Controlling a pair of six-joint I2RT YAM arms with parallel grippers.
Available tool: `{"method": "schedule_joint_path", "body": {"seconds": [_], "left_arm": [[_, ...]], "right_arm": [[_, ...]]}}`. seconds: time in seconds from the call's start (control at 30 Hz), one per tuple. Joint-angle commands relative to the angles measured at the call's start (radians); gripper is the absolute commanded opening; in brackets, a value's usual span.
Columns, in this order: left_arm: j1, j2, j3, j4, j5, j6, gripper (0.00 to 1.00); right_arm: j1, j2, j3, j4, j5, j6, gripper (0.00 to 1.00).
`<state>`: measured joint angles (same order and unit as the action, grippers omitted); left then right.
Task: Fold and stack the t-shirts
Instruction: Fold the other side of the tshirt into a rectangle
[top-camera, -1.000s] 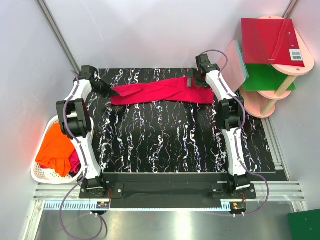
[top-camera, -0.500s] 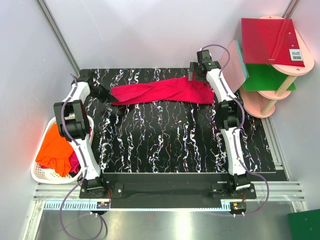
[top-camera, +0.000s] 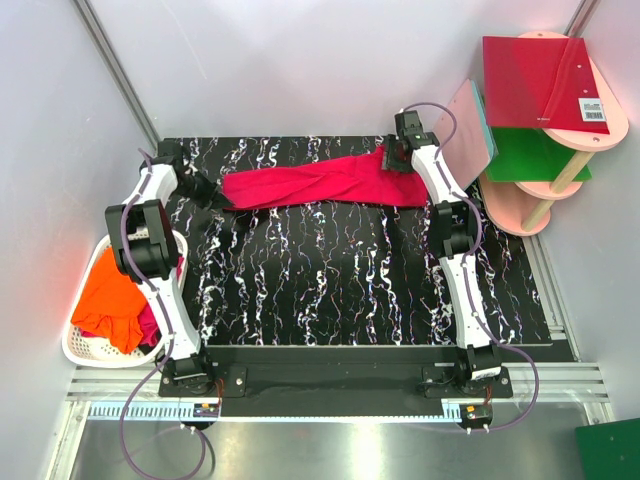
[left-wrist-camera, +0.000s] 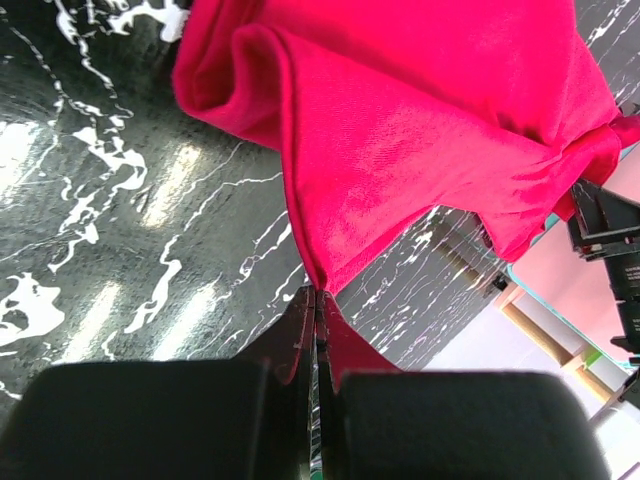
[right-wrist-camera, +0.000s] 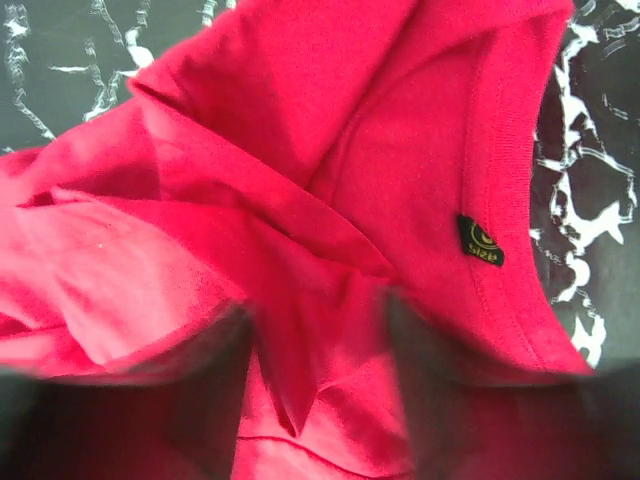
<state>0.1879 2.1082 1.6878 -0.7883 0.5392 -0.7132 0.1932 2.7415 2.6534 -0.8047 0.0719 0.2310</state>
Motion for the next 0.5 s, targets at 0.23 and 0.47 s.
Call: {"method": "schedule_joint_path", "body": {"seconds": [0.23,0.47], "left_arm": [[0.007,-0.05,0.006,-0.011,-0.022,0.015,0.0],[0.01,-0.079,-0.02,-0.009,-0.033,0.008,0.0]], "right_arm": [[0.003,-0.061,-0.026,0.068,-0.058,0.041,0.02],[0.002,-0.21,-0.212,0.036,-0.064,0.024,0.03]]}}
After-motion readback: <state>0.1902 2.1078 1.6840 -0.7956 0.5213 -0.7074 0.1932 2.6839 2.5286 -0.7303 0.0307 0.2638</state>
